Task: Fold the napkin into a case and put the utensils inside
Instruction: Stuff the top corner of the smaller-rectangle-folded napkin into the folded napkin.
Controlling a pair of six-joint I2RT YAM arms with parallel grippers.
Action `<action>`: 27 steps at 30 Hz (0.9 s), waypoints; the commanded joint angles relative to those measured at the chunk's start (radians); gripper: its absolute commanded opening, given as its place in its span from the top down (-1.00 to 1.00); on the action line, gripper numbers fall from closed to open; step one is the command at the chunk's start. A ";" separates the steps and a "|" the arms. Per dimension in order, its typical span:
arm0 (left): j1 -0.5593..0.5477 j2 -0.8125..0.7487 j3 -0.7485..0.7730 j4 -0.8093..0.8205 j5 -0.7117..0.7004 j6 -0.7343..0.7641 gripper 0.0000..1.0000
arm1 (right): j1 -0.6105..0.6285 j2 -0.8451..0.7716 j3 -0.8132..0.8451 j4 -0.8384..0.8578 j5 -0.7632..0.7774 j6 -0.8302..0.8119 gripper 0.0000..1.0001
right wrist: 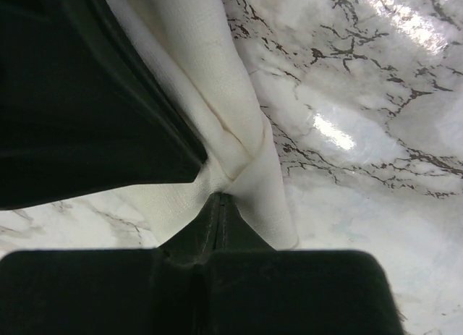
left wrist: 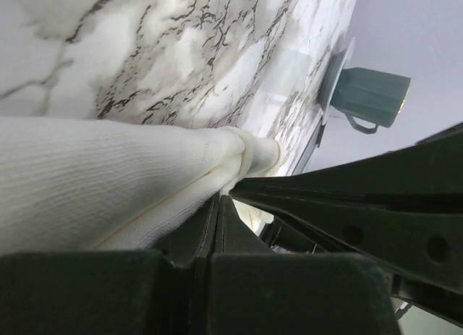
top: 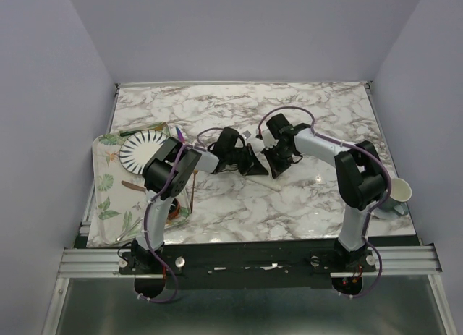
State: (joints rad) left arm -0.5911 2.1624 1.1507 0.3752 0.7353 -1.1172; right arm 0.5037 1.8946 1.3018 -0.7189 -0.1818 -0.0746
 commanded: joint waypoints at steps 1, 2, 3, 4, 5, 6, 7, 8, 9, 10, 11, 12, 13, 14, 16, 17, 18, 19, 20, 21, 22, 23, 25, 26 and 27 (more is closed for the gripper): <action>0.002 0.022 -0.081 0.094 -0.050 -0.110 1.00 | -0.002 0.073 -0.010 -0.008 -0.001 -0.010 0.99; 0.007 0.010 -0.088 0.097 -0.048 -0.110 1.00 | -0.004 0.078 -0.012 -0.008 0.004 -0.011 0.99; 0.019 -0.024 -0.098 0.106 -0.050 -0.107 1.00 | -0.004 0.081 -0.012 -0.007 0.010 -0.016 0.99; 0.030 -0.045 -0.115 0.105 -0.048 -0.090 0.97 | -0.005 0.083 -0.015 -0.002 0.019 -0.024 0.99; 0.039 -0.099 -0.121 0.094 -0.050 -0.070 0.84 | -0.007 0.083 -0.022 0.001 0.021 -0.034 0.99; 0.068 -0.130 -0.126 0.044 -0.048 -0.047 0.78 | -0.007 0.081 -0.027 0.003 0.021 -0.042 0.99; 0.085 -0.159 -0.134 0.016 -0.047 -0.020 0.71 | -0.007 0.081 -0.032 -0.001 0.018 -0.050 0.99; 0.102 -0.220 -0.137 -0.013 -0.043 0.038 0.61 | -0.005 0.081 -0.035 0.001 0.013 -0.071 0.99; 0.144 -0.251 -0.137 -0.089 -0.043 0.080 0.56 | -0.005 0.080 -0.047 -0.001 0.008 -0.083 0.99; 0.163 -0.281 -0.137 -0.128 -0.047 0.115 0.50 | -0.005 0.078 -0.053 0.001 -0.005 -0.099 0.99; 0.186 -0.336 -0.134 -0.163 -0.047 0.202 0.39 | -0.007 0.078 -0.059 -0.001 -0.018 -0.138 0.99; 0.203 -0.364 -0.126 -0.247 -0.048 0.253 0.36 | -0.005 0.080 -0.070 -0.002 -0.024 -0.158 0.99; 0.232 -0.389 -0.111 -0.293 -0.062 0.307 0.35 | -0.002 0.080 -0.079 0.002 -0.027 -0.180 0.99; 0.244 -0.413 -0.106 -0.332 -0.068 0.373 0.34 | 0.001 0.077 -0.087 0.004 -0.025 -0.230 0.99; 0.269 -0.475 -0.077 -0.462 -0.082 0.552 0.32 | 0.009 0.077 -0.099 0.004 -0.018 -0.281 0.99; 0.277 -0.490 -0.069 -0.493 -0.080 0.601 0.30 | 0.010 0.075 -0.101 0.003 -0.016 -0.328 0.99; 0.284 -0.524 -0.062 -0.551 -0.083 0.713 0.29 | 0.012 0.072 -0.101 -0.001 -0.025 -0.352 0.99; 0.287 -0.542 -0.052 -0.576 -0.089 0.765 0.29 | 0.015 0.061 -0.102 -0.004 -0.028 -0.373 0.99; 0.293 -0.559 -0.054 -0.594 -0.071 0.822 0.29 | 0.016 0.058 -0.099 -0.008 -0.028 -0.407 0.99; 0.295 -0.597 -0.048 -0.649 -0.070 0.906 0.28 | 0.015 0.055 -0.090 -0.020 -0.030 -0.419 0.96; 0.295 -0.616 -0.051 -0.673 -0.076 1.032 0.28 | 0.016 0.051 -0.079 -0.046 -0.033 -0.427 0.92; 0.295 -0.637 -0.058 -0.683 -0.076 1.097 0.25 | 0.015 0.043 -0.055 -0.057 -0.036 -0.435 0.87; 0.295 -0.693 -0.077 -0.729 -0.074 1.276 0.21 | 0.015 0.025 -0.023 -0.101 -0.059 -0.436 0.66; 0.295 -0.708 -0.083 -0.739 -0.079 1.310 0.17 | 0.013 0.003 0.016 -0.122 -0.076 -0.426 0.58; 0.295 -0.728 -0.086 -0.760 -0.086 1.344 0.15 | 0.012 -0.005 0.042 -0.141 -0.091 -0.413 0.40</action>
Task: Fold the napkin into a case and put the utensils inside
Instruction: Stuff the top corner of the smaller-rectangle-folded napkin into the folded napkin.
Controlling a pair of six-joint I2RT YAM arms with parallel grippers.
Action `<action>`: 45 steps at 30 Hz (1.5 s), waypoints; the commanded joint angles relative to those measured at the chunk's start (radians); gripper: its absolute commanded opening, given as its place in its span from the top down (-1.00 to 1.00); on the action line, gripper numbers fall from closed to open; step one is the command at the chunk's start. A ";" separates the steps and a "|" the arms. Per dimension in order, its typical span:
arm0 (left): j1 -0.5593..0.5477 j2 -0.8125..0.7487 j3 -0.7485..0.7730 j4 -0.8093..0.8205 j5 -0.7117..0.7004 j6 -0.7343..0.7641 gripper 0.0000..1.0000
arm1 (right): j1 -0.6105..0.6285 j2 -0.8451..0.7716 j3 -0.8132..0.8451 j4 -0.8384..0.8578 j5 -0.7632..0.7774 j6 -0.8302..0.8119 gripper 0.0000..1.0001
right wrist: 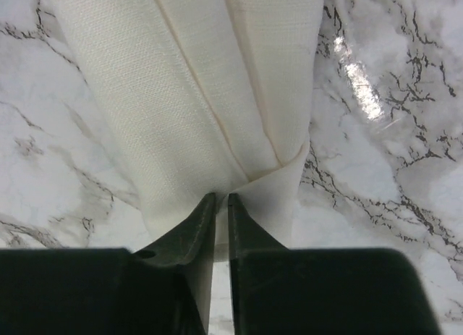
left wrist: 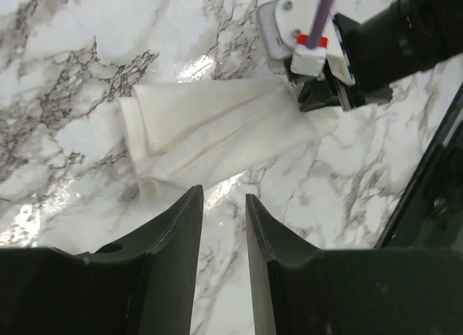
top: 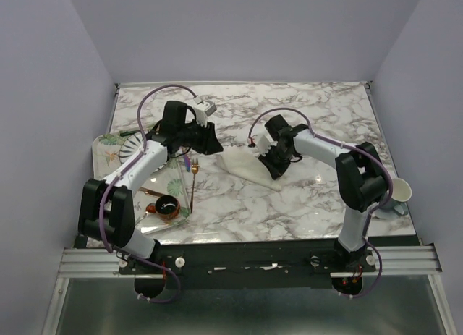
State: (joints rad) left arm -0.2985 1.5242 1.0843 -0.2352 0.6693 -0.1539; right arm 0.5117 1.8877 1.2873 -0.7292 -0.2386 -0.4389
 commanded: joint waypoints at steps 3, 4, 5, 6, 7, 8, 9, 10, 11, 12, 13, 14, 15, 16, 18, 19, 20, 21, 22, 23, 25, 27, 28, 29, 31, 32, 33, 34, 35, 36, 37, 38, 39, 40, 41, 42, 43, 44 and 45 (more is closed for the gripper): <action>0.004 -0.104 -0.029 -0.171 -0.040 0.451 0.12 | -0.002 -0.030 0.151 -0.202 -0.099 -0.006 0.12; 0.002 -0.108 -0.034 -0.180 -0.045 0.468 0.12 | -0.007 -0.033 0.171 -0.231 -0.126 0.003 0.10; 0.002 -0.110 -0.040 -0.182 -0.045 0.482 0.10 | -0.010 -0.035 0.200 -0.251 -0.142 0.014 0.08; 0.002 -0.117 -0.046 -0.171 -0.051 0.496 0.10 | -0.012 -0.033 0.223 -0.266 -0.154 0.019 0.03; 0.002 -0.119 -0.053 -0.170 -0.053 0.510 0.10 | -0.021 -0.033 0.266 -0.286 -0.178 0.025 0.02; 0.002 -0.122 -0.058 -0.170 -0.051 0.531 0.10 | -0.025 -0.033 0.283 -0.289 -0.194 0.038 -0.02; 0.002 -0.130 -0.061 -0.158 -0.053 0.556 0.10 | -0.030 -0.027 0.297 -0.288 -0.206 0.045 -0.03; 0.002 -0.131 -0.070 -0.153 -0.054 0.569 0.10 | -0.036 -0.018 0.322 -0.268 -0.214 0.054 -0.04; 0.002 -0.130 -0.070 -0.154 -0.057 0.583 0.09 | -0.035 -0.006 0.334 -0.254 -0.214 0.071 -0.04; 0.002 -0.125 -0.069 -0.165 -0.054 0.600 0.09 | -0.036 0.011 0.352 -0.243 -0.214 0.080 -0.04; 0.002 -0.125 -0.069 -0.173 -0.051 0.634 0.09 | -0.036 0.060 0.372 -0.233 -0.209 0.092 -0.04; 0.002 -0.125 -0.067 -0.176 -0.047 0.648 0.10 | -0.036 0.086 0.421 -0.228 -0.202 0.112 -0.04; 0.002 -0.127 -0.067 -0.191 -0.040 0.665 0.10 | -0.036 0.117 0.444 -0.225 -0.197 0.118 -0.03; 0.002 -0.133 -0.070 -0.199 -0.033 0.695 0.10 | -0.036 0.145 0.464 -0.216 -0.191 0.127 -0.02; -0.001 -0.148 -0.084 -0.223 -0.013 0.734 0.11 | -0.036 0.223 0.532 -0.208 -0.180 0.150 0.00; -0.005 -0.154 -0.087 -0.233 -0.007 0.754 0.12 | -0.035 0.244 0.556 -0.208 -0.180 0.155 0.00; -0.008 -0.162 -0.099 -0.236 -0.008 0.786 0.12 | -0.035 0.278 0.572 -0.205 -0.180 0.164 0.01; -0.016 -0.176 -0.107 -0.246 -0.014 0.800 0.12 | -0.036 0.290 0.592 -0.196 -0.180 0.169 0.02; -0.022 -0.182 -0.112 -0.251 -0.016 0.813 0.12 | -0.036 0.303 0.598 -0.181 -0.182 0.173 0.02; -0.025 -0.188 -0.121 -0.259 -0.020 0.833 0.12 | -0.036 0.312 0.606 -0.174 -0.191 0.186 0.03; -0.039 -0.197 -0.127 -0.266 -0.030 0.838 0.12 | -0.036 0.344 0.624 -0.164 -0.197 0.193 0.03; -0.048 -0.202 -0.135 -0.280 -0.034 0.858 0.13 | -0.036 0.372 0.630 -0.165 -0.215 0.193 0.05; -0.054 -0.202 -0.138 -0.283 -0.049 0.869 0.13 | -0.036 0.378 0.629 -0.168 -0.225 0.193 0.07; -0.068 -0.202 -0.145 -0.285 -0.057 0.879 0.14 | -0.036 0.386 0.626 -0.167 -0.246 0.193 0.10; -0.076 -0.203 -0.155 -0.289 -0.063 0.907 0.14 | -0.036 0.416 0.624 -0.177 -0.269 0.193 0.21; -0.079 -0.203 -0.159 -0.292 -0.057 0.918 0.14 | -0.036 0.427 0.629 -0.182 -0.289 0.193 0.25; -0.080 -0.200 -0.159 -0.305 -0.051 0.932 0.14 | -0.035 0.438 0.633 -0.190 -0.300 0.189 0.38; -0.085 -0.199 -0.161 -0.309 -0.045 0.967 0.14 | -0.035 0.461 0.641 -0.200 -0.310 0.186 0.43; -0.091 -0.199 -0.164 -0.309 -0.046 0.979 0.14 | -0.035 0.470 0.650 -0.208 -0.329 0.184 0.49; -0.112 -0.197 -0.164 -0.309 -0.050 0.997 0.14 | -0.035 0.479 0.653 -0.214 -0.344 0.172 0.55; -0.125 -0.194 -0.165 -0.308 -0.054 1.023 0.13 | -0.033 0.482 0.650 -0.222 -0.358 0.167 0.66; -0.140 -0.191 -0.165 -0.305 -0.060 1.036 0.13 | -0.030 0.485 0.641 -0.226 -0.382 0.163 0.73; -0.165 -0.184 -0.165 -0.297 -0.074 1.039 0.12 | -0.026 0.484 0.633 -0.228 -0.395 0.151 0.79; -0.180 -0.180 -0.162 -0.294 -0.080 1.048 0.12 | -0.018 0.482 0.623 -0.231 -0.406 0.146 0.86; -0.192 -0.174 -0.158 -0.294 -0.083 1.065 0.09 | -0.012 0.470 0.613 -0.231 -0.419 0.140 0.92; -0.206 -0.165 -0.158 -0.289 -0.094 1.071 0.08 | -0.006 0.462 0.583 -0.227 -0.426 0.132 0.97; -0.229 -0.159 -0.156 -0.285 -0.100 1.073 0.07 | 0.007 0.450 0.564 -0.210 -0.433 0.132 0.99; -0.238 -0.154 -0.158 -0.280 -0.100 1.076 0.06 | 0.010 0.439 0.546 -0.200 -0.445 0.132 0.99; -0.249 -0.141 -0.155 -0.279 -0.100 1.079 0.05 | 0.016 0.420 0.525 -0.193 -0.450 0.143 0.99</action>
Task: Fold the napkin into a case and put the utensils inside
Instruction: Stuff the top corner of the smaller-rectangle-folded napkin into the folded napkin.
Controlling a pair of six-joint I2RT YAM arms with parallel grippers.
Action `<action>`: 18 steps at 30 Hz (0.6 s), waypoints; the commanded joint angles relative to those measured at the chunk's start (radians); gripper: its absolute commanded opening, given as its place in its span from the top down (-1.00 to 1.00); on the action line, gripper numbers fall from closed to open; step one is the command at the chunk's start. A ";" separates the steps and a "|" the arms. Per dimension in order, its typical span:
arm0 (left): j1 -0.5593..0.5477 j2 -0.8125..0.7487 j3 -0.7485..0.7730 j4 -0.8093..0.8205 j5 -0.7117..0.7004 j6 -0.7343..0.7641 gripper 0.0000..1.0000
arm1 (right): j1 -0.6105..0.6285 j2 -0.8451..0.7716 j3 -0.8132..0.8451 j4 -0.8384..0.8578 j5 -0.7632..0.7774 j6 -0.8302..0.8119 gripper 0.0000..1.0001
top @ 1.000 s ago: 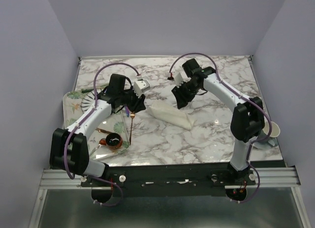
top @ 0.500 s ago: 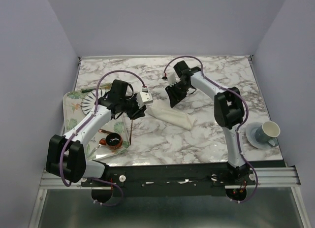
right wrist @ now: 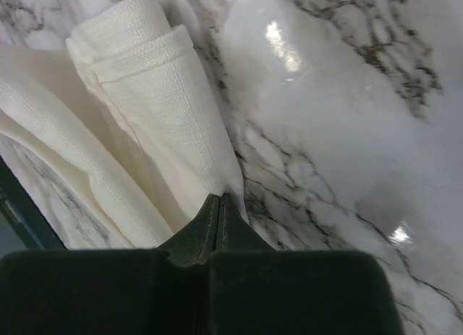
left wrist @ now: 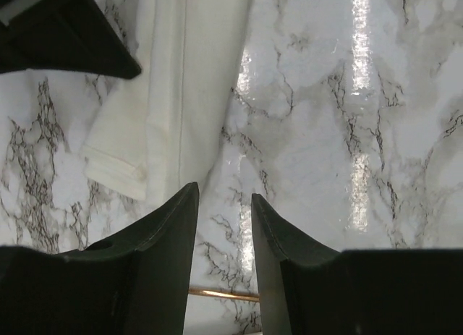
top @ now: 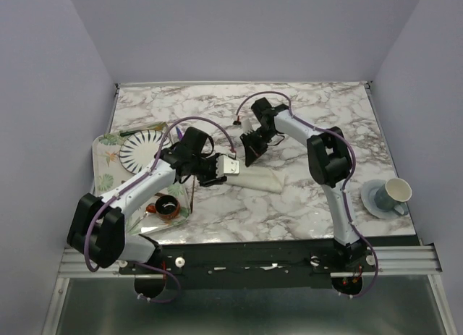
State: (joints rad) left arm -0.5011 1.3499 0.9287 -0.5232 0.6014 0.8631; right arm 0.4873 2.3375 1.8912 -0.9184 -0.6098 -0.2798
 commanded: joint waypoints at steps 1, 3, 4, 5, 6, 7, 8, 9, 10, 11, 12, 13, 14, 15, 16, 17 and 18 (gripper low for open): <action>-0.063 0.040 0.001 0.008 -0.034 0.062 0.05 | 0.048 -0.038 -0.107 0.006 -0.085 -0.013 0.99; -0.079 0.063 0.002 0.012 -0.029 0.062 0.03 | 0.053 -0.065 -0.138 0.016 -0.107 0.002 0.99; -0.088 0.071 0.004 0.014 -0.031 0.060 0.03 | 0.059 -0.075 -0.173 0.036 -0.111 0.008 0.99; -0.108 0.078 0.009 0.012 -0.029 0.057 0.01 | 0.060 -0.084 -0.187 0.042 -0.119 0.016 0.99; -0.116 0.095 0.013 0.014 -0.029 0.054 0.00 | 0.062 -0.090 -0.198 0.047 -0.122 0.028 0.99; -0.126 0.104 0.018 0.012 -0.029 0.041 0.00 | 0.069 -0.099 -0.205 0.050 -0.125 0.033 0.99; -0.143 0.113 0.025 0.015 -0.029 0.036 -0.03 | 0.071 -0.104 -0.219 0.053 -0.131 0.037 0.99; -0.155 0.132 0.028 0.014 -0.032 0.031 -0.04 | 0.073 -0.107 -0.227 0.058 -0.133 0.045 0.99; -0.163 0.141 0.032 0.014 -0.038 0.019 -0.04 | 0.074 -0.118 -0.234 0.070 -0.136 0.050 0.99; -0.171 0.152 0.038 0.017 -0.048 0.013 -0.04 | 0.074 -0.121 -0.244 0.075 -0.137 0.053 0.99; -0.183 0.170 0.041 0.015 -0.051 0.008 -0.05 | 0.077 -0.124 -0.245 0.076 -0.137 0.053 0.99; -0.188 0.178 0.045 0.014 -0.055 0.005 -0.06 | 0.077 -0.124 -0.245 0.076 -0.139 0.053 0.99; -0.194 0.186 0.051 0.012 -0.057 -0.005 -0.10 | 0.077 -0.125 -0.247 0.076 -0.139 0.051 0.99; -0.200 0.198 0.052 0.012 -0.063 -0.010 -0.11 | 0.077 -0.125 -0.248 0.076 -0.140 0.050 0.99; -0.205 0.204 0.055 0.014 -0.068 -0.012 -0.11 | 0.077 -0.125 -0.250 0.076 -0.142 0.050 0.99; -0.208 0.209 0.056 0.014 -0.074 -0.013 -0.11 | 0.077 -0.125 -0.251 0.076 -0.143 0.048 0.99; -0.209 0.218 0.058 0.017 -0.083 -0.013 -0.11 | 0.077 -0.127 -0.254 0.076 -0.145 0.050 0.99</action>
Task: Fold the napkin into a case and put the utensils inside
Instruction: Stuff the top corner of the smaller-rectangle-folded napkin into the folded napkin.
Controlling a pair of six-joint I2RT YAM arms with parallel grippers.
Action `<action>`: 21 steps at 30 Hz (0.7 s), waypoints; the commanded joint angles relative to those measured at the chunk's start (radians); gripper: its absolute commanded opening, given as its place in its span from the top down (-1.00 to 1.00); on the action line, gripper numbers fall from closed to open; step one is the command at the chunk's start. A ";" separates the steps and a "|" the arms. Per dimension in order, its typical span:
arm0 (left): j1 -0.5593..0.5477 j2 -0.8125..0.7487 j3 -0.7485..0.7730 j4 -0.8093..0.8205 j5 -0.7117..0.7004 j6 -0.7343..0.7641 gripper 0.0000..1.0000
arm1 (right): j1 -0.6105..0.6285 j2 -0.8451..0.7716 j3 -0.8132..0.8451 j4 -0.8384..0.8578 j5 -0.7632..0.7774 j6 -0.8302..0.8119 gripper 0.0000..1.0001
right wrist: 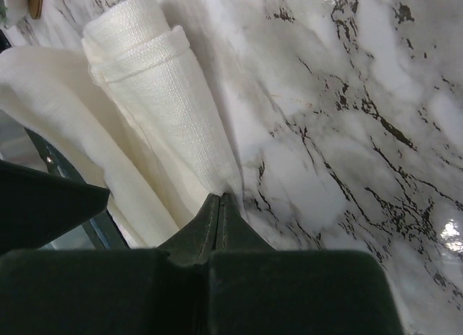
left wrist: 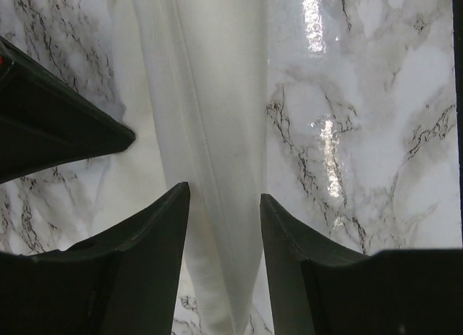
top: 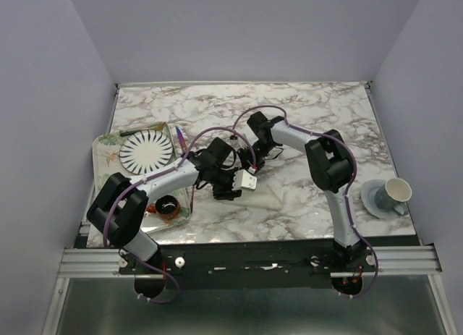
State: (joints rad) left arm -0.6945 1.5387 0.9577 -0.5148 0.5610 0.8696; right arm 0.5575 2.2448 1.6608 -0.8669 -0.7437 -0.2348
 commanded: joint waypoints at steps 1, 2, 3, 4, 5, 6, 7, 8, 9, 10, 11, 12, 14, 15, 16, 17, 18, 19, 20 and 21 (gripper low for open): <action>-0.016 0.035 0.027 0.010 -0.047 -0.021 -0.11 | 0.008 -0.036 -0.027 0.025 -0.014 0.005 0.99; -0.017 0.038 0.030 0.013 -0.052 -0.024 -0.06 | 0.009 -0.037 -0.030 0.028 -0.019 0.005 0.99; -0.017 0.047 0.032 0.015 -0.055 -0.026 -0.02 | 0.009 -0.042 -0.033 0.031 -0.020 0.003 0.99; -0.017 0.052 0.032 0.015 -0.059 -0.026 0.03 | 0.012 -0.044 -0.039 0.031 -0.022 0.005 0.99; -0.019 0.055 0.036 0.018 -0.061 -0.027 0.14 | 0.012 -0.044 -0.041 0.031 -0.026 0.003 0.99; -0.019 0.061 0.038 0.019 -0.062 -0.030 0.21 | 0.015 -0.045 -0.042 0.031 -0.026 -0.001 0.99; -0.020 0.064 0.039 0.022 -0.070 -0.032 0.28 | 0.015 -0.047 -0.045 0.032 -0.031 -0.003 0.99; -0.022 0.067 0.042 0.027 -0.073 -0.034 0.43 | 0.016 -0.045 -0.047 0.031 -0.032 -0.004 0.99; -0.022 0.073 0.044 0.033 -0.078 -0.037 0.51 | 0.018 -0.048 -0.050 0.032 -0.040 -0.008 0.99; -0.022 0.075 0.047 0.036 -0.081 -0.037 0.58 | 0.021 -0.050 -0.052 0.032 -0.040 -0.011 0.99; -0.023 0.078 0.056 0.036 -0.084 -0.035 0.72 | 0.021 -0.051 -0.056 0.032 -0.043 -0.012 0.99; -0.025 0.084 0.058 0.038 -0.085 -0.038 0.80 | 0.022 -0.051 -0.059 0.032 -0.046 -0.014 0.99; -0.025 0.089 0.068 0.042 -0.090 -0.043 0.98 | 0.025 -0.051 -0.064 0.032 -0.051 -0.020 0.99; -0.025 0.095 0.075 0.045 -0.092 -0.046 1.00 | 0.028 -0.053 -0.064 0.032 -0.052 -0.021 0.99; -0.025 0.100 0.079 0.050 -0.093 -0.050 1.00 | 0.030 -0.053 -0.065 0.034 -0.054 -0.023 0.99; -0.026 0.101 0.085 0.053 -0.095 -0.055 1.00 | 0.030 -0.053 -0.065 0.032 -0.059 -0.024 0.99; -0.025 0.109 0.087 0.058 -0.098 -0.057 1.00 | 0.033 -0.054 -0.067 0.034 -0.060 -0.027 0.99; -0.025 0.110 0.090 0.061 -0.098 -0.058 1.00 | 0.035 -0.056 -0.068 0.034 -0.062 -0.029 0.99; -0.025 0.113 0.095 0.062 -0.099 -0.060 1.00 | 0.035 -0.057 -0.070 0.034 -0.063 -0.029 0.99; -0.025 0.118 0.096 0.068 -0.104 -0.064 1.00 | 0.038 -0.059 -0.070 0.034 -0.063 -0.032 0.99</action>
State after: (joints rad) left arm -0.7151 1.6367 1.0187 -0.4885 0.4831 0.8204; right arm 0.5774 2.2230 1.6100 -0.8448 -0.7792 -0.2420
